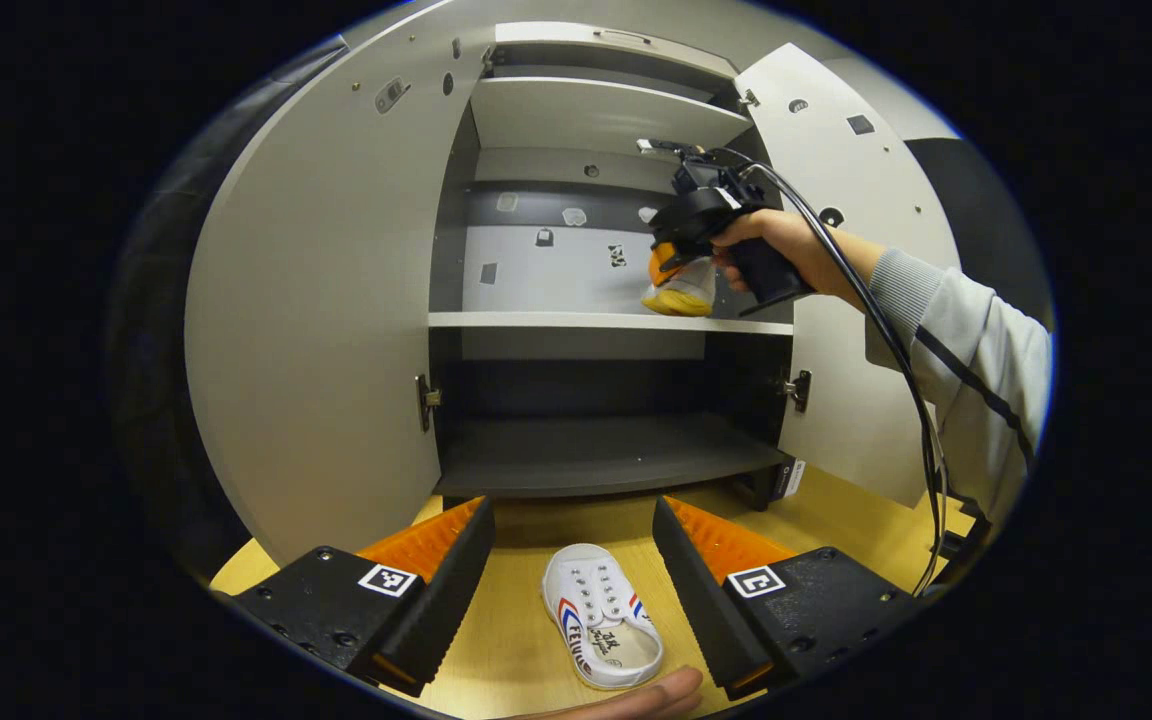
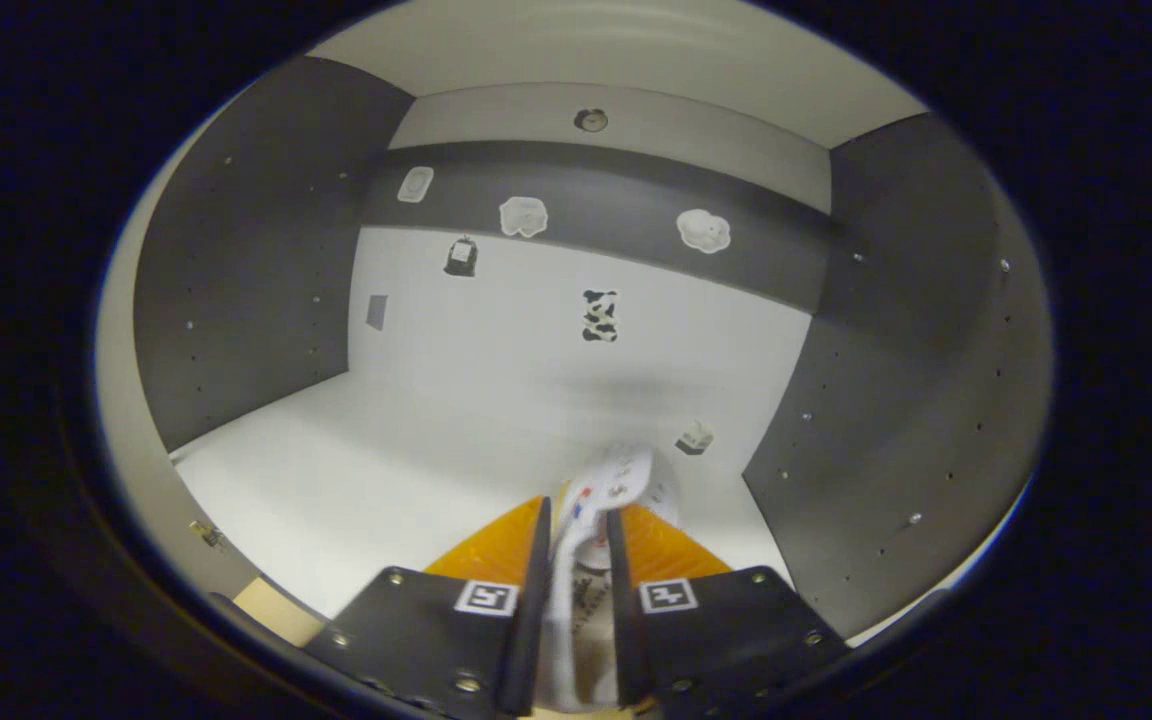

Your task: Grab one shoe with the right hand and put it into the shoe cabinet, grab the other shoe with the left hand and put it into the shoe cabinet; then close the right door with the right hand and the left door with the left hand.

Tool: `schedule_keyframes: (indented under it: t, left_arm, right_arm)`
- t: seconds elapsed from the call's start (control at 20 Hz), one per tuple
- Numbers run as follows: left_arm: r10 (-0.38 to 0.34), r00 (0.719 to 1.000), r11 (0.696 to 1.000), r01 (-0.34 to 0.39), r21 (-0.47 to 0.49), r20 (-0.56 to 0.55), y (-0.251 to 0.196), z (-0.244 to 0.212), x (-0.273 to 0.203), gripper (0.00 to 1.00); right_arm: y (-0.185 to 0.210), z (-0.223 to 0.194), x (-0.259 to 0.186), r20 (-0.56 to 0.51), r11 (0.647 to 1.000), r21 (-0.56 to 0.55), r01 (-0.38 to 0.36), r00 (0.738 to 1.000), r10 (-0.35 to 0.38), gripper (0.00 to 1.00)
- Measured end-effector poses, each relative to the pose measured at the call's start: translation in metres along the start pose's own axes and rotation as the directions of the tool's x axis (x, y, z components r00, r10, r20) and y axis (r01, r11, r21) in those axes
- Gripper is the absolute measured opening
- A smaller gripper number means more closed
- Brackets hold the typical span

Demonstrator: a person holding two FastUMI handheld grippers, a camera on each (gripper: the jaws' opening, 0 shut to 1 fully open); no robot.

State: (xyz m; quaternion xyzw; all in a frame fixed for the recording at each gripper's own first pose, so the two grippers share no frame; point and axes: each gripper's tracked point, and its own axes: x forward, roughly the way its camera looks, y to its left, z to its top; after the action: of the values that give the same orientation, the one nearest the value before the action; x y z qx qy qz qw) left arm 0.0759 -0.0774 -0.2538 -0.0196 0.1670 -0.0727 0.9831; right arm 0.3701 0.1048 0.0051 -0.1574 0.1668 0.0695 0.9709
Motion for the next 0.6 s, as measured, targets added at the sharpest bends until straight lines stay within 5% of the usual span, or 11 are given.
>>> schedule_keyframes:
  t: [0.05,0.2,0.6]
  left_arm:
    - [-0.004,1.000,1.000,0.004,-0.003,-0.007,-0.002,-0.002,-0.001,0.97]
    - [-0.014,0.999,1.000,0.014,-0.016,-0.035,-0.006,-0.012,-0.002,0.97]
    - [0.019,0.986,0.998,-0.028,-0.054,-0.165,0.005,-0.055,0.004,0.97]
  right_arm:
    - [-0.005,0.008,-0.007,0.036,1.000,0.011,0.012,0.999,-0.013,0.63]
    - [-0.010,0.018,-0.037,0.083,0.998,0.052,0.033,0.996,-0.037,0.93]
    - [-0.013,0.001,-0.150,0.207,0.983,0.182,0.030,0.976,-0.068,0.98]
